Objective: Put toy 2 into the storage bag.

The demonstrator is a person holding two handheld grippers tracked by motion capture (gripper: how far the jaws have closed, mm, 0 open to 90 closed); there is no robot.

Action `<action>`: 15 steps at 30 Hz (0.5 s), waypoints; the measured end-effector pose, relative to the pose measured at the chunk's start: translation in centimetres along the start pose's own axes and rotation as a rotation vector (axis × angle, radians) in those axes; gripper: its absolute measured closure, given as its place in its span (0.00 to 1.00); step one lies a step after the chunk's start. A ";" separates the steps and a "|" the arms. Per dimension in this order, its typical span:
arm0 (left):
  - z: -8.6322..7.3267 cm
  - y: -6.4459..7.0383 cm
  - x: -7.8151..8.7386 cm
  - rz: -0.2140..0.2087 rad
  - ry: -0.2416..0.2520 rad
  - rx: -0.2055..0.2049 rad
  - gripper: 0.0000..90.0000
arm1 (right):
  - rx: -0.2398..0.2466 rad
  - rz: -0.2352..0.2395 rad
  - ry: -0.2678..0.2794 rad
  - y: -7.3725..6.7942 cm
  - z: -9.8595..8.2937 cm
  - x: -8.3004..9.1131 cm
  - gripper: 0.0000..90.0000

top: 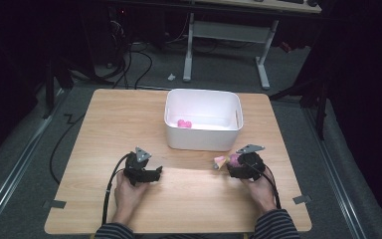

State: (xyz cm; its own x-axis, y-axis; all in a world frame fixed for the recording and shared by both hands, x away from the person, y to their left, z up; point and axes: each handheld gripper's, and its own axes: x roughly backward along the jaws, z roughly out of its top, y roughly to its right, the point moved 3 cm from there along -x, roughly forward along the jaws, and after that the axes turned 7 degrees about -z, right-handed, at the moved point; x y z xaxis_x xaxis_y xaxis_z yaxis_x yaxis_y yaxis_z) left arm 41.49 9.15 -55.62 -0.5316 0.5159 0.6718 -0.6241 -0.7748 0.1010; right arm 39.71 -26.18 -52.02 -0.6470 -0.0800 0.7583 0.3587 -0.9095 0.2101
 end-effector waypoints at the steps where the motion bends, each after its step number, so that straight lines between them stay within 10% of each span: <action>1: 0.0 0.0 0.0 0.000 0.000 0.000 0.21 | -0.001 -0.007 0.002 0.1 -0.1 -0.1 0.37; 15: 0.0 0.0 0.0 0.000 0.000 -0.001 0.21 | 0.012 -0.004 0.016 0.0 -0.3 0.1 0.38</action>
State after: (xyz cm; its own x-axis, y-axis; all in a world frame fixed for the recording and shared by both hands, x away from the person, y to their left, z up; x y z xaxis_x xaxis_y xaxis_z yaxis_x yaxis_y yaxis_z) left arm 41.49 9.15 -55.62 -0.5319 0.5157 0.6717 -0.6243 -0.7747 0.1004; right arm 39.45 -26.33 -52.12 -0.6593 -0.0834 0.7472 0.3641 -0.9050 0.2202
